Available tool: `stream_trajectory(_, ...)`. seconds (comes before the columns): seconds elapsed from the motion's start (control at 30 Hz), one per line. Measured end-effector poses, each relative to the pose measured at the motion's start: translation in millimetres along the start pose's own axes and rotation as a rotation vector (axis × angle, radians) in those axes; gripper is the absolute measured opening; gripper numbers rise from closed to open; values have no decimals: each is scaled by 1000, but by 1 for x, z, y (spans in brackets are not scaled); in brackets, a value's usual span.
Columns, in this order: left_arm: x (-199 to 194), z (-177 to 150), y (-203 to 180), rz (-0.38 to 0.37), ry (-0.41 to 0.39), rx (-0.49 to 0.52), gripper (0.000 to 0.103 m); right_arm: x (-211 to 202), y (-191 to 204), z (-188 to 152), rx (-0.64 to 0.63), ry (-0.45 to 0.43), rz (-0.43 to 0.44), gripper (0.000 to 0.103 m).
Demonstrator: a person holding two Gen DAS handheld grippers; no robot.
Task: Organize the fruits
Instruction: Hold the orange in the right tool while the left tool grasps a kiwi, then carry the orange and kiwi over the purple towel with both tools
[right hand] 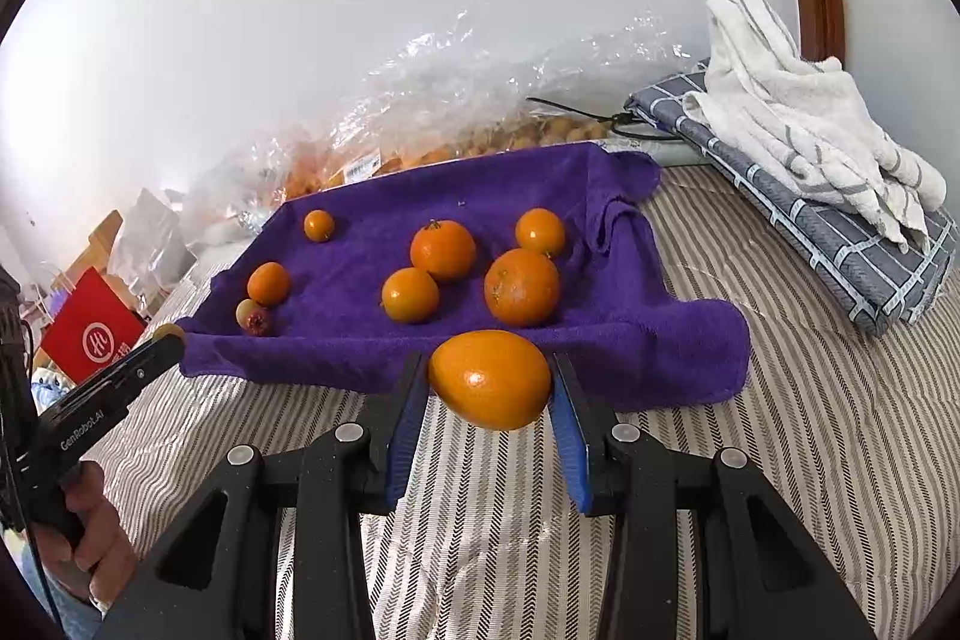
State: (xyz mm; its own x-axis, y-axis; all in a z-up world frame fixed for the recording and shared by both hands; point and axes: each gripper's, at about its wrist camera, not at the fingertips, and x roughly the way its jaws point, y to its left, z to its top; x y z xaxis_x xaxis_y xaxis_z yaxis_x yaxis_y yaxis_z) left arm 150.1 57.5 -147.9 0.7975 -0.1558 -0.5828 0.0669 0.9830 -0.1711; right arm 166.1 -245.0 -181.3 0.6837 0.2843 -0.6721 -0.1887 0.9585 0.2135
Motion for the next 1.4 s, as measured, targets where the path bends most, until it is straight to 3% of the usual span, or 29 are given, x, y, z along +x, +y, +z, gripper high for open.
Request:
stream_trajectory(0.73, -9, 4, 11, 14, -53, -59, 25, -2, 8, -1, -31, -26, 25, 40)
stream_trajectory(1.03, -14, 6, 15, 5, -79, -88, 25, -5, 9, 2, -61, -58, -19, 40)
stream_trajectory(1.23, -24, 8, 17, 19, -128, -91, 25, -13, 14, 17, -79, -64, -14, 40)
stream_trajectory(1.4, -33, 14, 17, 56, -173, -72, 25, -33, 30, 44, -143, -118, -9, 40)
